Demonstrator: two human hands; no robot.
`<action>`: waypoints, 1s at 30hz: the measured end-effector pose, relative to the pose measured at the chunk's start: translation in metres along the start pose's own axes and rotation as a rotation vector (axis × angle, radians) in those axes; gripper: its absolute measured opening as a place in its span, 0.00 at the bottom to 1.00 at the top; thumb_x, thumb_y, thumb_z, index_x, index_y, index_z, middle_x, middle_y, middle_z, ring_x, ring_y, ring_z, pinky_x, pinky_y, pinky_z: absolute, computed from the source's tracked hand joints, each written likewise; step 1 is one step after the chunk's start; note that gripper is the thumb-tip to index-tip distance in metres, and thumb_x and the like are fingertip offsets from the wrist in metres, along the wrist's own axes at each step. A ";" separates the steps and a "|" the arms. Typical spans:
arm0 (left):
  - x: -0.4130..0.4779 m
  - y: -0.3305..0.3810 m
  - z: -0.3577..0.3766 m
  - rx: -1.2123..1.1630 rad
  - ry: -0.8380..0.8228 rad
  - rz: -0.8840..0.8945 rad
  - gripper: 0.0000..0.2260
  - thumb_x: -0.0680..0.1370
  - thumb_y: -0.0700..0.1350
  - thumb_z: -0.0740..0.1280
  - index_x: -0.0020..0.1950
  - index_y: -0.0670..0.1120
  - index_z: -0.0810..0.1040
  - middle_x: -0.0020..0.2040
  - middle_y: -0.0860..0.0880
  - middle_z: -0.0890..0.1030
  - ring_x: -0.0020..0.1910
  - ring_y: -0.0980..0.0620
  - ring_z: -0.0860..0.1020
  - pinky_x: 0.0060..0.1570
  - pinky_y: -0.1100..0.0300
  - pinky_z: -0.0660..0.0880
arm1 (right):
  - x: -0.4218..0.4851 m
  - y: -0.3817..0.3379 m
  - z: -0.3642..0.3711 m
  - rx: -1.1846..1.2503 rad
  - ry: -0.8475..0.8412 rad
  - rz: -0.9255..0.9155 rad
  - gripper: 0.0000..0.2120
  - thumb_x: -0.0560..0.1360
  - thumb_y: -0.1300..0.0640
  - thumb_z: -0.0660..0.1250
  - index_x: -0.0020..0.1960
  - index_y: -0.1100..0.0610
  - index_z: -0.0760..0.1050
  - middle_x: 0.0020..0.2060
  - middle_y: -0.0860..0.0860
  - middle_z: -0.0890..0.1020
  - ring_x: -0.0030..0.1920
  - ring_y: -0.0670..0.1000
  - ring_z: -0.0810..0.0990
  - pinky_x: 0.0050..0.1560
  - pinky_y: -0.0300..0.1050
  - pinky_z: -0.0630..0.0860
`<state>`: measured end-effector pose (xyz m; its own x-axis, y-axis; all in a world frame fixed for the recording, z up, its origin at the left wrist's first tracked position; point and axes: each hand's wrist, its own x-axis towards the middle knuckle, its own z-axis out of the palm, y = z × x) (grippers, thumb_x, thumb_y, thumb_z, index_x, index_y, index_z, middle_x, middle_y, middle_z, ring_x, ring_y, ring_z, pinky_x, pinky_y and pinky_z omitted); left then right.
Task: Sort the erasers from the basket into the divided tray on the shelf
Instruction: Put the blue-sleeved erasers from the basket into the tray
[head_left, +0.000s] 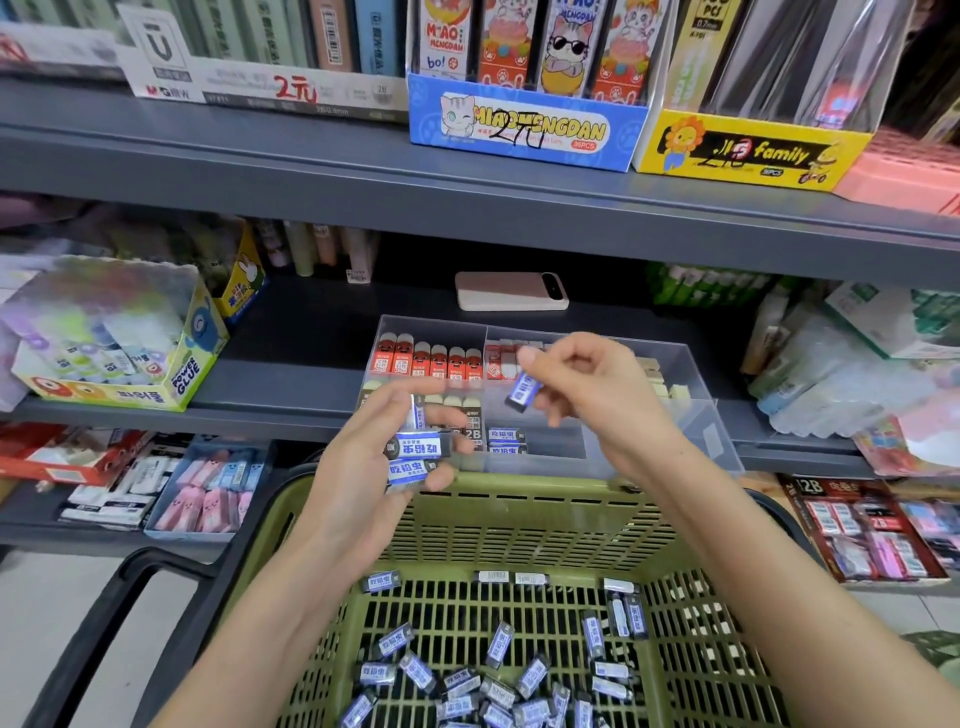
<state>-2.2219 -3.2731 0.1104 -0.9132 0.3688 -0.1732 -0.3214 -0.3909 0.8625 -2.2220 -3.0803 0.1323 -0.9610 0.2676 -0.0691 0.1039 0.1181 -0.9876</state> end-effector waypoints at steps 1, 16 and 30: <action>0.000 0.000 -0.001 0.001 0.005 0.004 0.15 0.83 0.44 0.53 0.54 0.41 0.78 0.42 0.41 0.81 0.36 0.47 0.79 0.25 0.62 0.69 | 0.001 0.007 -0.003 -0.018 0.049 0.033 0.11 0.72 0.58 0.71 0.36 0.59 0.71 0.26 0.54 0.77 0.24 0.47 0.75 0.23 0.37 0.71; -0.001 0.003 -0.002 -0.035 0.009 0.011 0.15 0.83 0.43 0.53 0.52 0.42 0.78 0.40 0.42 0.80 0.35 0.47 0.78 0.24 0.61 0.68 | 0.020 0.045 0.018 -0.700 0.172 -0.063 0.13 0.72 0.66 0.67 0.33 0.58 0.68 0.30 0.58 0.79 0.31 0.57 0.81 0.36 0.54 0.80; -0.002 0.002 -0.002 0.001 0.007 0.010 0.14 0.83 0.44 0.53 0.56 0.41 0.77 0.40 0.44 0.81 0.35 0.48 0.78 0.25 0.61 0.69 | 0.020 0.023 0.006 -1.099 -0.159 0.038 0.17 0.78 0.60 0.58 0.30 0.59 0.69 0.28 0.53 0.74 0.38 0.54 0.78 0.59 0.50 0.68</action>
<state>-2.2210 -3.2761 0.1115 -0.9181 0.3591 -0.1677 -0.3119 -0.3935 0.8648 -2.2403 -3.0780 0.1071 -0.9661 0.1726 -0.1921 0.2288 0.9169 -0.3271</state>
